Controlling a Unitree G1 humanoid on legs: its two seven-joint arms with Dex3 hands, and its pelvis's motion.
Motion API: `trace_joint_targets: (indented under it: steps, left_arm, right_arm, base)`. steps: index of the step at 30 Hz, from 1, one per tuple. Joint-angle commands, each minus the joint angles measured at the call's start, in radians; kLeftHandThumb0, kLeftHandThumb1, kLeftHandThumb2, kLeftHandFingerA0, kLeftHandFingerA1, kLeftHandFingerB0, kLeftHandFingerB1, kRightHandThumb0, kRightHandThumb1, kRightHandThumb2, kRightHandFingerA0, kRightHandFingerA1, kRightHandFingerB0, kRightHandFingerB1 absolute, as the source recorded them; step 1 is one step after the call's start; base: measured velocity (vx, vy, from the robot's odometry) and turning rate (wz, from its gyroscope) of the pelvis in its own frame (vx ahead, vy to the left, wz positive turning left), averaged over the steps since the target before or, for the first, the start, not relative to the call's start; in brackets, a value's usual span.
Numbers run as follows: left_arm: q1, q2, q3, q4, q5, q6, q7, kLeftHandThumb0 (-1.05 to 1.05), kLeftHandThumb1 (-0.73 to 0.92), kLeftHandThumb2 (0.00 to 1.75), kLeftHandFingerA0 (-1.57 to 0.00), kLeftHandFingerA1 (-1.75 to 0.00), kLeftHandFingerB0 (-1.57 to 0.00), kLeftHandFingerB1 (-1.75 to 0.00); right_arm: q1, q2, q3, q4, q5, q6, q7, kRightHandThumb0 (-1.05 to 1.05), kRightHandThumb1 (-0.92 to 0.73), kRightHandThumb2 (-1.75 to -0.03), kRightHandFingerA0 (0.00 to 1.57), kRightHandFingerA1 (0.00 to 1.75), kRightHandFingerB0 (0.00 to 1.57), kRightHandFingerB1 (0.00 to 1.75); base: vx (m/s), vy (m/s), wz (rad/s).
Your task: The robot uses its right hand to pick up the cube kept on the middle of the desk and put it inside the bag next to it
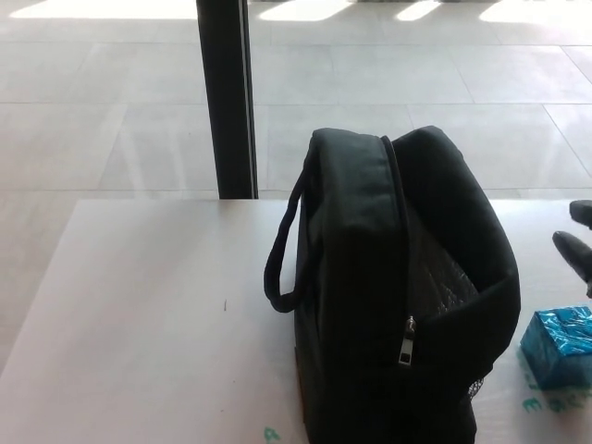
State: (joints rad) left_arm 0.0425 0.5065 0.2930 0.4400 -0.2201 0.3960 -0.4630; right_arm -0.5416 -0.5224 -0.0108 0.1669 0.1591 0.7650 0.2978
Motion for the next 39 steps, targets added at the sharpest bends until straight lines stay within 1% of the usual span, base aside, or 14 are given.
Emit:
trace_joint_targets:
  steps: [1,2,3,10,12,14,17,18,22,32,34,36,38,39]
  left_arm:
    - [0.003,0.007,-0.001,0.001,-0.015,0.017,-0.030,-0.72,0.40,0.83,-0.29,-0.59,-0.39,-0.55]
    - [0.004,0.007,0.001,-0.003,-0.017,0.021,-0.030,-0.70,0.40,0.82,-0.28,-0.58,-0.40,-0.55]
    - [0.003,0.003,-0.001,0.000,-0.019,0.024,-0.031,-0.68,0.39,0.83,-0.28,-0.59,-0.38,-0.55]
    - [0.004,0.010,-0.005,-0.011,-0.010,0.027,-0.026,-0.72,0.41,0.82,-0.30,-0.58,-0.40,-0.55]
    - [0.002,0.012,-0.004,-0.005,-0.013,0.025,-0.032,-0.71,0.41,0.83,-0.32,-0.60,-0.38,-0.54]
    - [0.005,0.012,-0.008,-0.011,-0.009,0.026,-0.030,-0.71,0.41,0.83,-0.32,-0.59,-0.38,-0.54]
    - [0.005,0.014,-0.006,-0.018,-0.014,0.031,-0.034,-0.69,0.40,0.83,-0.30,-0.59,-0.38,-0.55]
    - [0.004,0.014,-0.005,-0.016,-0.014,0.030,-0.033,-0.76,0.43,0.83,-0.32,-0.60,-0.40,-0.54]
    - [0.008,0.017,-0.008,-0.027,-0.012,0.035,-0.036,-0.71,0.41,0.84,-0.31,-0.60,-0.37,-0.55]
    - [0.001,0.007,-0.004,-0.032,-0.018,0.050,-0.029,-0.69,0.40,0.82,-0.28,-0.57,-0.39,-0.56]
    - [-0.007,0.009,-0.005,-0.024,-0.018,0.051,-0.035,-0.69,0.40,0.82,-0.27,-0.58,-0.39,-0.56]
    - [-0.014,0.006,0.002,-0.016,-0.024,0.054,-0.032,-0.71,0.41,0.81,-0.28,-0.58,-0.41,-0.56]
    - [-0.015,0.004,0.005,-0.011,-0.029,0.058,-0.037,-0.70,0.40,0.82,-0.28,-0.58,-0.41,-0.57]
    - [-0.013,0.004,0.003,-0.012,-0.026,0.054,-0.038,-0.72,0.41,0.83,-0.29,-0.59,-0.40,-0.56]
  right_arm:
    - [-0.019,-0.013,0.066,0.051,-0.064,-0.048,0.031,-0.93,-0.61,-0.93,0.00,0.06,0.02,0.04]
    - [-0.022,-0.024,0.095,0.072,-0.086,-0.077,0.044,-0.76,-0.72,-0.63,0.00,0.06,0.00,0.18]
    - [-0.019,-0.056,0.148,0.082,-0.132,-0.105,0.059,-0.90,-0.61,-0.98,0.00,0.13,0.00,0.09]
    - [-0.026,-0.094,0.255,0.132,-0.219,-0.136,0.042,-0.87,-0.61,-0.99,0.00,0.26,0.00,0.13]
    - [-0.023,-0.107,0.294,0.134,-0.254,-0.144,0.044,-0.83,-0.59,-1.00,0.04,0.38,0.03,0.18]
    - [0.001,-0.128,0.358,0.127,-0.311,-0.173,0.045,-0.91,-0.62,-1.01,0.03,0.35,0.01,0.11]
    - [0.010,-0.131,0.382,0.131,-0.328,-0.186,0.044,-0.91,-0.61,-1.00,0.01,0.29,0.00,0.10]
    - [0.016,-0.127,0.391,0.137,-0.337,-0.197,0.037,-0.90,-0.60,-1.00,0.00,0.28,0.00,0.10]
    - [0.018,-0.113,0.404,0.151,-0.354,-0.198,0.039,-0.94,-0.61,-0.99,0.00,0.24,0.02,0.08]
    - [0.028,-0.069,0.393,0.118,-0.383,-0.174,0.047,-0.92,-0.59,-0.98,0.01,0.29,0.00,0.11]
    - [0.020,-0.069,0.392,0.132,-0.386,-0.175,0.061,-0.72,-0.47,-0.86,0.08,0.52,0.00,0.17]
    - [0.013,-0.067,0.384,0.163,-0.382,-0.192,0.071,-0.64,-0.47,-0.83,0.09,0.52,0.00,0.19]
    - [0.024,-0.053,0.351,0.186,-0.362,-0.182,0.061,-0.53,-0.44,-0.80,0.18,0.54,0.00,0.22]
    - [0.028,-0.053,0.348,0.188,-0.365,-0.187,0.062,-0.45,-0.62,-0.58,0.33,0.53,0.00,0.24]
  base:
    - [0.00,0.000,0.00]
    - [0.00,0.000,0.00]
    - [0.00,0.000,0.00]
    - [0.00,0.000,0.00]
    - [0.00,0.000,0.00]
    - [0.00,0.000,0.00]
    - [0.00,0.000,0.00]
    - [0.00,0.000,0.00]
    - [0.00,0.000,0.00]
    - [0.00,0.000,0.00]
    - [0.00,0.000,0.00]
    - [0.00,0.000,0.00]
    - [0.00,0.000,0.00]
    - [0.00,0.000,0.00]
